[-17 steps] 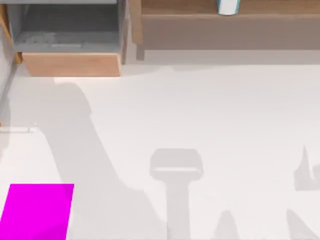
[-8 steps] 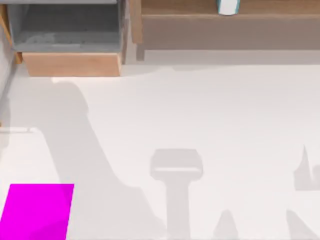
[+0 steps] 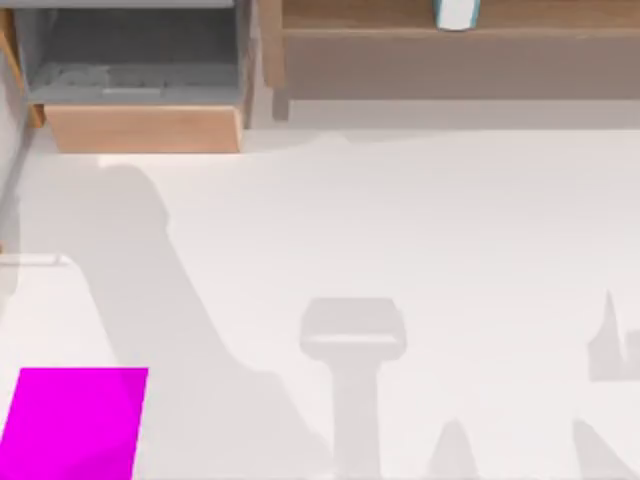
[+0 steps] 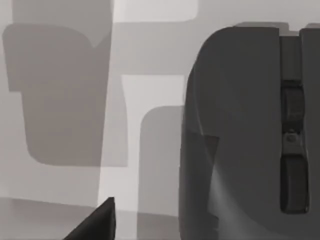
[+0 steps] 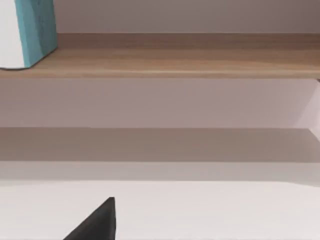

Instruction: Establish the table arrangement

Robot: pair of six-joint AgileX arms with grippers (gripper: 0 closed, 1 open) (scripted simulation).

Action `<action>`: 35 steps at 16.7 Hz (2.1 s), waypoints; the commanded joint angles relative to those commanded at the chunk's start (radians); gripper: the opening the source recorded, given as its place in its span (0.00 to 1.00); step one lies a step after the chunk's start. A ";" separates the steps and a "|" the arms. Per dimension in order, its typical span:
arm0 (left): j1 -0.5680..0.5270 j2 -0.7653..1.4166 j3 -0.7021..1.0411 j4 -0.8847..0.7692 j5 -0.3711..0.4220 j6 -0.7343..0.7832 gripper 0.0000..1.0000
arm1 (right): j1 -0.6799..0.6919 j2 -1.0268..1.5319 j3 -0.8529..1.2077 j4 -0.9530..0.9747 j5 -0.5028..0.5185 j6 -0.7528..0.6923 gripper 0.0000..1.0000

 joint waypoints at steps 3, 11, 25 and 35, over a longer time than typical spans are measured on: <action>-0.001 0.003 -0.018 0.025 -0.001 -0.002 1.00 | 0.000 0.000 0.000 0.000 0.000 0.000 1.00; -0.011 0.024 -0.034 0.059 -0.002 -0.009 1.00 | 0.000 0.000 0.000 0.000 0.000 0.000 1.00; -0.011 0.024 -0.034 0.059 -0.002 -0.009 0.00 | 0.000 0.000 0.000 0.000 0.000 0.000 1.00; -0.006 0.011 -0.034 0.058 -0.001 -0.011 0.00 | 0.000 0.000 0.000 0.000 0.000 0.000 1.00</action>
